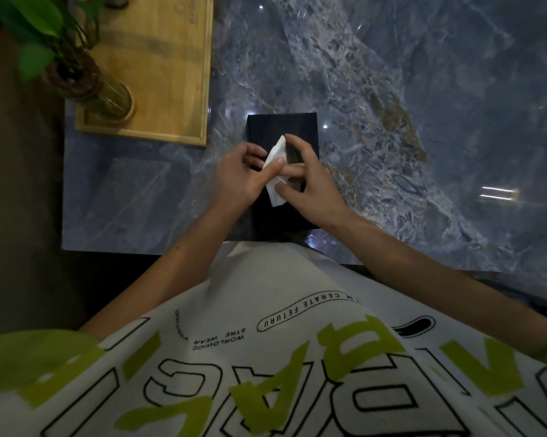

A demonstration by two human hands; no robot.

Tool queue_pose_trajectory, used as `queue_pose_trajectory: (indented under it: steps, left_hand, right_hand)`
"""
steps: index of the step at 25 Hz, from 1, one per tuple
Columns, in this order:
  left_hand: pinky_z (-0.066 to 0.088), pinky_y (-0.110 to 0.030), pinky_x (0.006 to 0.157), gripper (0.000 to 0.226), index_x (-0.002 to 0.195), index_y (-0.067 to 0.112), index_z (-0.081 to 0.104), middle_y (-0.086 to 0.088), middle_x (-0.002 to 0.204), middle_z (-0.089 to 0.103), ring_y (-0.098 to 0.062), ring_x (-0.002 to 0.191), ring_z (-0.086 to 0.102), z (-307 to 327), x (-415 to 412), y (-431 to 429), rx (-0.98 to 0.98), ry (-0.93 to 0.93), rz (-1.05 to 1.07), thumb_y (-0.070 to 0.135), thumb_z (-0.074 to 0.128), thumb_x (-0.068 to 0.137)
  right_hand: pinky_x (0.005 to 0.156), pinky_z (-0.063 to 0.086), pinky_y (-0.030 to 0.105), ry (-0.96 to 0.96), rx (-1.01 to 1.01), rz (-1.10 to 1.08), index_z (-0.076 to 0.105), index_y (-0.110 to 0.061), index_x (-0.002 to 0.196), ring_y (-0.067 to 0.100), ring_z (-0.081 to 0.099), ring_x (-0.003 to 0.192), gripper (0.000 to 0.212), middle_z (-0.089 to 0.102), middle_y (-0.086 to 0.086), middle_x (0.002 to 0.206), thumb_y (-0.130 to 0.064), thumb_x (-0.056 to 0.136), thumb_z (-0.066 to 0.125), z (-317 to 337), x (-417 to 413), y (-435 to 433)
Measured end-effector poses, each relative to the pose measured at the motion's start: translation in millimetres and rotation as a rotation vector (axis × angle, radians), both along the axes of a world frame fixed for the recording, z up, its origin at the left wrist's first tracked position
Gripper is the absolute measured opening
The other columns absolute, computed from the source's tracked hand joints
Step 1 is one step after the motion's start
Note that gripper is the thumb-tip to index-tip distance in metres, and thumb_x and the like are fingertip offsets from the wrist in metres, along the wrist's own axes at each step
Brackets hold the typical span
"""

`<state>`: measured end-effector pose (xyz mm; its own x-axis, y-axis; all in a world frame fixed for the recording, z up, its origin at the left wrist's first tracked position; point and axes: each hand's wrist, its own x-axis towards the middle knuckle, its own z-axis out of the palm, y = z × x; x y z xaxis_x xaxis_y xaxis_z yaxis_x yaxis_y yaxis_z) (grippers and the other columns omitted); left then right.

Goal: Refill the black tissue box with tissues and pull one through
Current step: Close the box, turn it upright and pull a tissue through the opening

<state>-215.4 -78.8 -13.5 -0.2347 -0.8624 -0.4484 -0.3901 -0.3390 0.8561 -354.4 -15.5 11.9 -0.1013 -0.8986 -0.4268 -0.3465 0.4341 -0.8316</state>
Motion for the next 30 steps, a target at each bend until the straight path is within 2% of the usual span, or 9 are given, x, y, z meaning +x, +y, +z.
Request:
queue_pose_trajectory:
  steps: [4, 7, 9, 13, 16, 18, 20, 24, 30]
  left_hand:
    - [0.046, -0.01, 0.062, 0.026, 0.096, 0.01, 0.065, 0.008, 0.075, 0.062, 0.003, 0.064, 0.058, -3, -1, -5, -0.029, -0.035, -0.018, 0.026, 0.073, 0.078]
    - [0.051, -0.024, 0.066, 0.015, 0.094, 0.013, 0.064, 0.005, 0.075, 0.062, -0.009, 0.069, 0.06, -5, 2, -4, -0.025, 0.0, 0.037, 0.019, 0.063, 0.081]
    - [0.048, -0.018, 0.064, 0.011, 0.097, 0.011, 0.063, 0.002, 0.076, 0.061, -0.01, 0.071, 0.059, -5, 5, -1, -0.029, 0.001, 0.055, 0.012, 0.06, 0.086]
    - [0.043, -0.009, 0.064, 0.012, 0.101, 0.008, 0.062, 0.0, 0.086, 0.064, -0.002, 0.074, 0.058, -3, 10, 3, -0.007, -0.002, 0.115, 0.015, 0.057, 0.093]
    - [0.045, -0.015, 0.065, 0.031, 0.101, 0.011, 0.062, 0.002, 0.09, 0.067, -0.004, 0.076, 0.06, 2, 9, 3, 0.007, -0.036, 0.112, 0.039, 0.065, 0.088]
    - [0.047, -0.013, 0.065, 0.04, 0.103, 0.011, 0.063, 0.006, 0.09, 0.066, -0.003, 0.076, 0.06, 3, 10, 3, -0.075, -0.104, 0.037, 0.041, 0.074, 0.08]
    - [0.044, -0.011, 0.061, 0.029, 0.097, 0.008, 0.063, 0.005, 0.087, 0.064, -0.001, 0.071, 0.057, 0, 12, 4, -0.105, -0.125, 0.01, 0.029, 0.073, 0.082]
    - [0.05, -0.034, 0.069, 0.015, 0.092, 0.005, 0.064, -0.015, 0.089, 0.069, -0.014, 0.075, 0.061, -6, 19, 5, 0.128, 0.088, 0.15, 0.019, 0.063, 0.089]
    - [0.056, -0.039, 0.081, 0.019, 0.104, 0.006, 0.064, -0.014, 0.104, 0.071, -0.022, 0.09, 0.067, -2, 25, 9, 0.271, 0.178, 0.197, 0.021, 0.064, 0.091]
  right_hand:
    - [0.093, 0.053, 0.032, -0.337, 0.138, -0.221, 0.023, -0.014, 0.148, 0.014, 0.067, 0.106, 0.077, 0.07, 0.007, 0.109, 0.012, 0.084, 0.059, -3, -4, 2]
    - [0.08, 0.055, 0.031, -0.209, 0.087, -0.331, 0.046, -0.012, 0.128, 0.018, 0.07, 0.091, 0.046, 0.073, 0.011, 0.095, 0.002, 0.087, 0.059, -5, -12, 0]
    - [0.076, 0.053, 0.032, -0.047, 0.058, -0.394, 0.055, -0.012, 0.113, 0.017, 0.068, 0.081, 0.028, 0.071, 0.009, 0.088, -0.002, 0.087, 0.057, -10, -20, -1]
    - [0.074, 0.053, 0.032, 0.179, 0.063, -0.394, 0.061, -0.014, 0.105, 0.01, 0.057, 0.07, 0.026, 0.061, -0.002, 0.084, -0.007, 0.081, 0.054, -20, -29, -5]
    - [0.068, 0.045, 0.022, 0.268, 0.083, -0.328, 0.061, -0.01, 0.109, 0.01, 0.051, 0.065, 0.029, 0.059, 0.003, 0.086, -0.006, 0.081, 0.056, -23, -28, -10]
    - [0.068, 0.044, 0.024, 0.278, 0.088, -0.338, 0.059, -0.01, 0.11, 0.012, 0.051, 0.067, 0.029, 0.057, 0.004, 0.085, -0.007, 0.081, 0.057, -23, -28, -12]
    - [0.067, 0.044, 0.026, 0.247, 0.091, -0.361, 0.056, -0.01, 0.11, 0.012, 0.05, 0.066, 0.028, 0.055, 0.004, 0.082, -0.008, 0.082, 0.059, -24, -29, -12]
    - [0.07, 0.048, 0.035, 0.198, 0.14, -0.414, 0.047, -0.019, 0.106, 0.015, 0.055, 0.07, 0.028, 0.052, -0.003, 0.076, -0.015, 0.082, 0.062, -29, -34, -10]
    - [0.077, 0.052, 0.036, 0.089, 0.229, -0.469, 0.055, -0.018, 0.091, 0.017, 0.059, 0.078, 0.01, 0.058, -0.004, 0.077, -0.018, 0.089, 0.065, -36, -36, -3]
